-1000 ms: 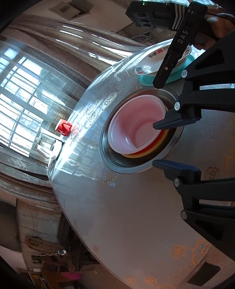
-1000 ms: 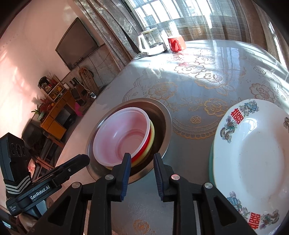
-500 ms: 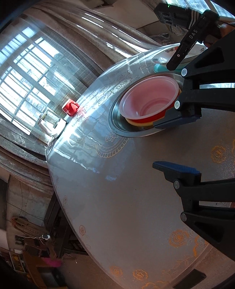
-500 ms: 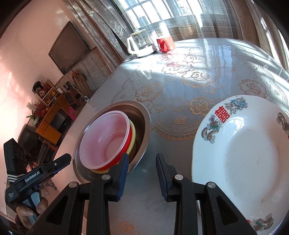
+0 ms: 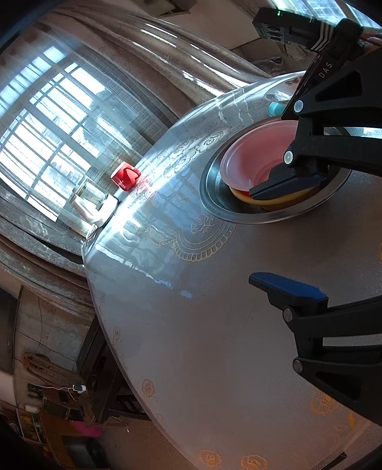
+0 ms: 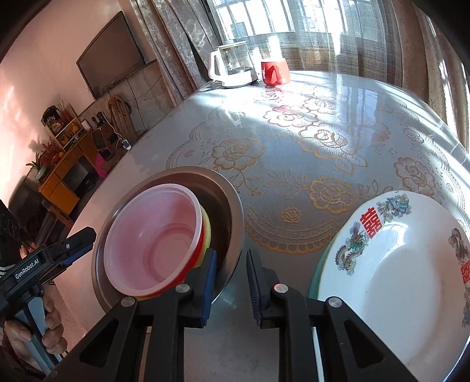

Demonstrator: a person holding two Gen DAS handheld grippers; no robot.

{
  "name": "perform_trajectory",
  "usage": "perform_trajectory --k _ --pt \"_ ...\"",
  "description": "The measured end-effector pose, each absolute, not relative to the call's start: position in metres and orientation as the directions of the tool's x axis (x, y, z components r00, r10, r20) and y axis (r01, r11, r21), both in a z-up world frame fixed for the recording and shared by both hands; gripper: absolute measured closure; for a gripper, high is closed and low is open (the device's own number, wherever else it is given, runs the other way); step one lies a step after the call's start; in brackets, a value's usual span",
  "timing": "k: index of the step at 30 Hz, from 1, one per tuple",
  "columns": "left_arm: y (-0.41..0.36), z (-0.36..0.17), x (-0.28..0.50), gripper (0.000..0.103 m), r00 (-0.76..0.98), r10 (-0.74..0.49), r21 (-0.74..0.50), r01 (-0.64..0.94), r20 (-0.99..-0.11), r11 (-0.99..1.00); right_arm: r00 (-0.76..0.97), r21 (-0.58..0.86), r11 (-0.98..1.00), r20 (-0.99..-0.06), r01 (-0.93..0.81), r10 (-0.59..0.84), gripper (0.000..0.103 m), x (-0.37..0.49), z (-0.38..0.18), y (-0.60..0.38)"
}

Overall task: Organize plates and bowls
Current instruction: 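Grasp the steel basin rim with the left gripper while the right gripper grasps the rim too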

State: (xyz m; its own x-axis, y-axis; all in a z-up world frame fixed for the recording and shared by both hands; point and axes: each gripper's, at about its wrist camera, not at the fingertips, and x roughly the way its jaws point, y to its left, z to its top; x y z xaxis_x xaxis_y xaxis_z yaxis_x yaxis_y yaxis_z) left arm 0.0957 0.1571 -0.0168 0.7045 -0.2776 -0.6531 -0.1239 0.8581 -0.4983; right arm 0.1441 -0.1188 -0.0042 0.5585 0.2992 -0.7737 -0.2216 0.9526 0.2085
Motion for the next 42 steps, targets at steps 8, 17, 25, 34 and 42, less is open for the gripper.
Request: perform_trajectory --k 8,17,25,34,42 --pt "0.15 -0.027 0.116 0.084 0.655 -0.345 -0.507 -0.068 -0.672 0.859 0.534 0.209 0.951 -0.79 -0.226 0.301 0.083 0.152 -0.011 -0.113" --pt "0.15 -0.027 0.114 0.093 0.653 -0.384 -0.54 -0.046 -0.653 0.841 0.534 0.227 0.946 -0.783 -0.232 0.318 0.084 0.153 -0.013 -0.113" --pt "0.149 -0.022 0.1 0.092 0.658 -0.397 -0.539 -0.016 -0.64 0.842 0.53 0.29 0.931 -0.765 -0.224 0.366 0.085 0.146 -0.011 -0.118" --pt "0.144 -0.008 0.089 0.09 0.687 -0.404 -0.533 0.029 -0.604 0.846 0.572 0.331 0.911 -0.71 -0.244 0.411 0.084 0.132 0.001 -0.127" --pt "0.121 0.017 0.083 0.086 0.702 -0.423 -0.502 0.107 -0.573 0.858 0.613 0.366 0.902 -0.665 -0.229 0.426 0.084 0.118 0.019 -0.147"
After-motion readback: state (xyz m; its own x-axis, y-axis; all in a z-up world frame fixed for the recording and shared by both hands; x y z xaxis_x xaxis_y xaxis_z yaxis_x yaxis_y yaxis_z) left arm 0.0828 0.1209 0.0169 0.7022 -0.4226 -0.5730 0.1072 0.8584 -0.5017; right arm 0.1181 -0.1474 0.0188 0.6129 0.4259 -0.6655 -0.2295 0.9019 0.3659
